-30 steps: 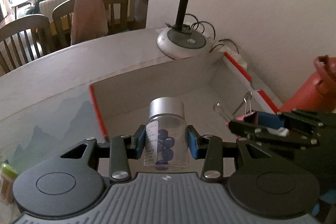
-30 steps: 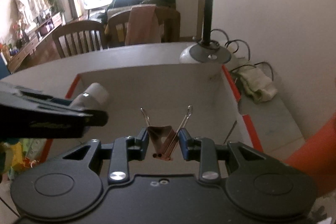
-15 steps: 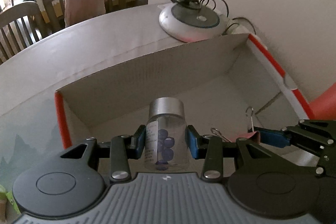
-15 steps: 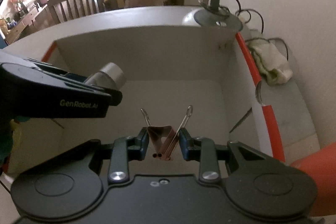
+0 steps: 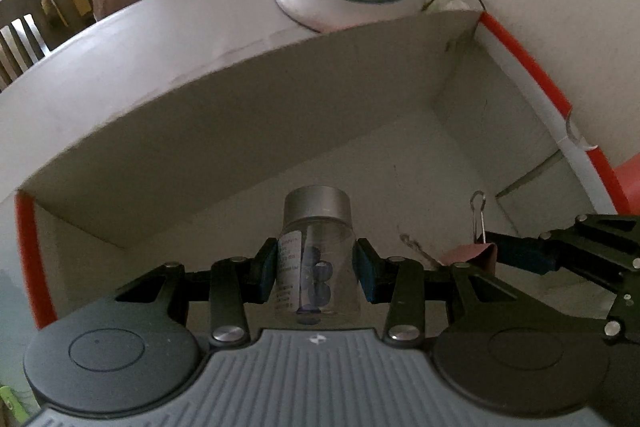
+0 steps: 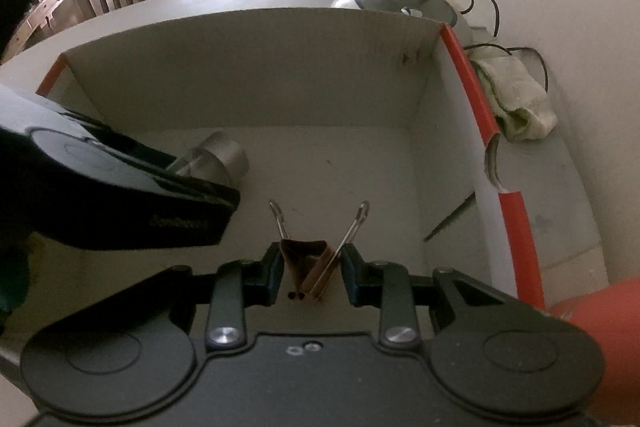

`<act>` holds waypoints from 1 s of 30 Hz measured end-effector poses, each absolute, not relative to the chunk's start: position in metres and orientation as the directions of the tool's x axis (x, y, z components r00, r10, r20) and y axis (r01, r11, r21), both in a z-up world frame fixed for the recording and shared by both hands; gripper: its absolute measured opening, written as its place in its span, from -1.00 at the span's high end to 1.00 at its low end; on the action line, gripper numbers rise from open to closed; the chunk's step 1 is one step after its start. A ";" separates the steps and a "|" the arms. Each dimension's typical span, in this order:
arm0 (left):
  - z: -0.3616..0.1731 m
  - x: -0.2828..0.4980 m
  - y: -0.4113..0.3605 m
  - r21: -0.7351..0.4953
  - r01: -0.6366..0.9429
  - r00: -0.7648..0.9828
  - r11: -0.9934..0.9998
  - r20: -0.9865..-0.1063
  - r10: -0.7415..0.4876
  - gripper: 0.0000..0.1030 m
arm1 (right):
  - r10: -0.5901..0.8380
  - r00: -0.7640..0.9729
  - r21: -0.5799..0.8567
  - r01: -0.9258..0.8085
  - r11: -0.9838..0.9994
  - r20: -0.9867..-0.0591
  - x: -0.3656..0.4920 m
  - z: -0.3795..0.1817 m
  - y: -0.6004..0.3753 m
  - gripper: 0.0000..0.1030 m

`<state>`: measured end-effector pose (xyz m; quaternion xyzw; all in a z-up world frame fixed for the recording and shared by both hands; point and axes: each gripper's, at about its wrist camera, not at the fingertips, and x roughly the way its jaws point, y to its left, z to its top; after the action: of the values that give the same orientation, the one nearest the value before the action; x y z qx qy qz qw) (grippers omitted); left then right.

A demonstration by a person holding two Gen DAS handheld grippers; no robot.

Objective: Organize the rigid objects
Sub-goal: 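Open both tools to release the clip and jar inside the box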

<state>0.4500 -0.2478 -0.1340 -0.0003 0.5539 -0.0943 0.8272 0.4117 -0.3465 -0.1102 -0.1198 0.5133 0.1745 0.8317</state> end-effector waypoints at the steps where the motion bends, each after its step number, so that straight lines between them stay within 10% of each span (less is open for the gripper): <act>1: -0.136 0.451 -0.248 -0.106 0.157 0.359 0.982 -0.920 -0.157 0.21 | 0.163 0.411 -0.026 -0.417 0.908 -0.897 0.412 -0.110 -0.346 0.43; 30: -0.110 0.428 -0.250 -0.066 0.126 0.385 0.990 -0.916 -0.110 0.00 | 0.210 0.454 -0.013 -0.439 0.899 -0.866 0.391 -0.085 -0.355 -0.07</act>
<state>0.4278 -0.2496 -0.1100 0.0073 0.5500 -0.0707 0.8321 0.3914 -0.3546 -0.0847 -0.1178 0.4859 0.1919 0.8445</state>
